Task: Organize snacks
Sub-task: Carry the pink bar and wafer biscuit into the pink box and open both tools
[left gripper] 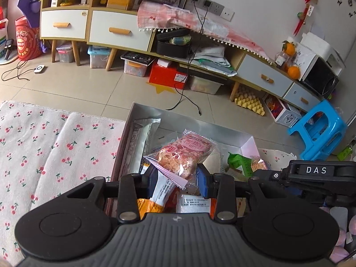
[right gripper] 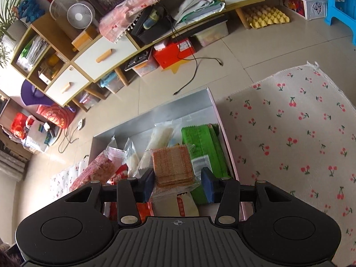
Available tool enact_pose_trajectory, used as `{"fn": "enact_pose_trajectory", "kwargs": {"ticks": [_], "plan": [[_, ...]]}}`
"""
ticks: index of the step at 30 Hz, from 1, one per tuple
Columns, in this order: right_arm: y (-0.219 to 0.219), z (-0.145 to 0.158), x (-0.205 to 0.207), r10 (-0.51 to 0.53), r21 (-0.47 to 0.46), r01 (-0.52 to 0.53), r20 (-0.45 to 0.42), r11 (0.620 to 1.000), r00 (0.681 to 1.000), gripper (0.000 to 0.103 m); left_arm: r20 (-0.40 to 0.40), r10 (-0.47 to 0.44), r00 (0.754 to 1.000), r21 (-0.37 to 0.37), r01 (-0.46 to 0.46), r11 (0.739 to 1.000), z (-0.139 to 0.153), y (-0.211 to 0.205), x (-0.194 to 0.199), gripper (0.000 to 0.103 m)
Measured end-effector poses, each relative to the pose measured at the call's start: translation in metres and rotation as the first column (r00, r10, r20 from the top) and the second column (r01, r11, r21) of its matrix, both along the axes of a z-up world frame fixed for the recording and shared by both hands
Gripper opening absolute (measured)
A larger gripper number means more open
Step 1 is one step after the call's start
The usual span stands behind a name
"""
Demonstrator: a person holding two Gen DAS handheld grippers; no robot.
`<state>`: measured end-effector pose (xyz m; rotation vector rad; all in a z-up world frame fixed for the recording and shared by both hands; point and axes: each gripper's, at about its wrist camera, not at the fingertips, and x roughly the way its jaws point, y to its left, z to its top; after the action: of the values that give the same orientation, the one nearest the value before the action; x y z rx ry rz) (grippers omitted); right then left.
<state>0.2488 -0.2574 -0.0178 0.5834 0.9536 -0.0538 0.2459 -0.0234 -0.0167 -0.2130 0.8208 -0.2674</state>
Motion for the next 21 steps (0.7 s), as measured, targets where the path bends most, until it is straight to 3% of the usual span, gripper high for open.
{"fn": "enact_pose_trajectory", "kwargs": {"ticks": [9,11,13,21], "plan": [[-0.008,-0.016,0.024,-0.029,0.042,0.026,0.070,0.999,0.997,0.048,0.050,-0.057,0.997,0.015,0.056,0.998,-0.013,-0.003,0.014,0.037],[-0.010,-0.020,0.024,-0.037,0.066,0.032,0.081,0.997,0.996,0.054,0.065,-0.054,0.996,0.029,0.052,0.998,-0.013,-0.004,0.014,0.043],[-0.011,-0.021,0.023,-0.041,0.084,0.033,0.094,0.996,0.995,0.058,0.071,-0.054,0.996,0.038,0.051,0.998,-0.013,-0.004,0.013,0.057],[-0.011,-0.014,0.016,-0.028,0.065,0.022,0.091,0.998,0.995,0.059,0.067,-0.059,0.996,0.052,0.056,0.997,-0.008,-0.006,0.008,0.066]]}}
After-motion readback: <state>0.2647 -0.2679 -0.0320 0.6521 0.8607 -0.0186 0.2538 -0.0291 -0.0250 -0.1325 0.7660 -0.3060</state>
